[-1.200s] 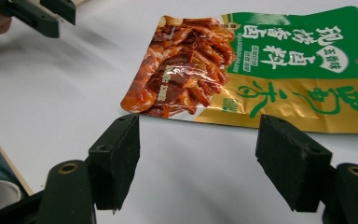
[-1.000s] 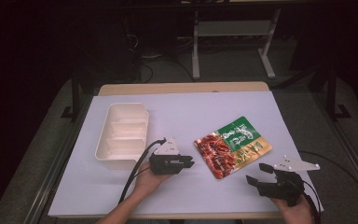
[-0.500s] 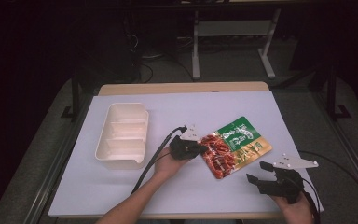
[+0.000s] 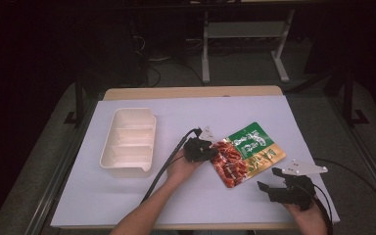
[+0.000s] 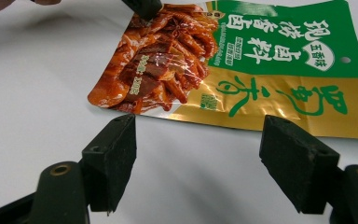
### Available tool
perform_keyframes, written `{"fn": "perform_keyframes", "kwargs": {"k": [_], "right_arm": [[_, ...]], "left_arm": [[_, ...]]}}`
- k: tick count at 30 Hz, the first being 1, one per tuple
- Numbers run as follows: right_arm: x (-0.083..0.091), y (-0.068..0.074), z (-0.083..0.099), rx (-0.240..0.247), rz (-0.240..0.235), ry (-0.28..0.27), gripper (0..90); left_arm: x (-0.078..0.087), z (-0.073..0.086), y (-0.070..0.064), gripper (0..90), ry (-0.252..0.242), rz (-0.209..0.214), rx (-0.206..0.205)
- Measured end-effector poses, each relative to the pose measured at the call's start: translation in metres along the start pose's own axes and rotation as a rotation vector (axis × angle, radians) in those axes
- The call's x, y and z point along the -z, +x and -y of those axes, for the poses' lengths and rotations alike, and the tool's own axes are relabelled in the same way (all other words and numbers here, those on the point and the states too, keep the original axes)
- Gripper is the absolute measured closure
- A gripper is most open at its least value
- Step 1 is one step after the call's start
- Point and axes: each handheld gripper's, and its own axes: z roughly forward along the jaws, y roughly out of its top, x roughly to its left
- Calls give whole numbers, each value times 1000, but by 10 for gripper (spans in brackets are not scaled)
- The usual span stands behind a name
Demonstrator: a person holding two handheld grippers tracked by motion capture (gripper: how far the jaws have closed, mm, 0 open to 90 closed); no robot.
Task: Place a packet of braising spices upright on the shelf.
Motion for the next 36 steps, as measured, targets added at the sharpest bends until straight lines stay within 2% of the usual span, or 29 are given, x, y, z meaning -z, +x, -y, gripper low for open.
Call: {"fn": "perform_keyframes", "kwargs": {"k": [3, 5, 6, 14, 17, 20, 21, 23, 24, 25, 26, 28, 31, 36], "right_arm": [[-1, -1, 0, -13, 4, 3, 261], [-1, -1, 0, -16, 5, 3, 259], [-1, -2, 0, -26, 10, 3, 255], [0, -14, -3, -76, 35, 2, 245], [2, -27, -4, -123, 39, 0, 237], [0, -34, -4, -132, 61, 12, 233], [-2, -43, -4, -155, 71, 27, 231], [-4, -53, -3, -177, 81, 31, 229], [-4, -53, -3, -177, 81, 31, 229], [-6, -62, -3, -211, 80, 41, 217], [-6, -62, -3, -211, 80, 41, 217], [-8, -73, -5, -241, 85, 46, 215], [-9, -78, -7, -245, 92, 41, 218], [-18, -88, -10, -283, 88, 53, 218]], "left_arm": [[-3, 1, 0, 897, 9, 0, 9], [-3, 1, -2, 897, 21, -7, 1], [-4, 0, -4, 898, 34, -26, -21], [-5, 0, -7, 899, 53, -44, -23], [-5, 0, -5, 899, 48, -37, -7], [-5, 1, -4, 899, 45, -28, -5], [-5, 1, -4, 898, 45, -27, -6], [-5, 1, -4, 899, 44, -28, -4], [-5, 1, -4, 899, 45, -29, -6], [-5, 1, -4, 899, 44, -27, -2], [-5, 1, -4, 899, 44, -27, -2], [-5, 1, -4, 899, 42, -23, 0], [-5, 2, -3, 899, 41, -18, 7], [-5, 2, -4, 899, 36, -24, 7]]}}
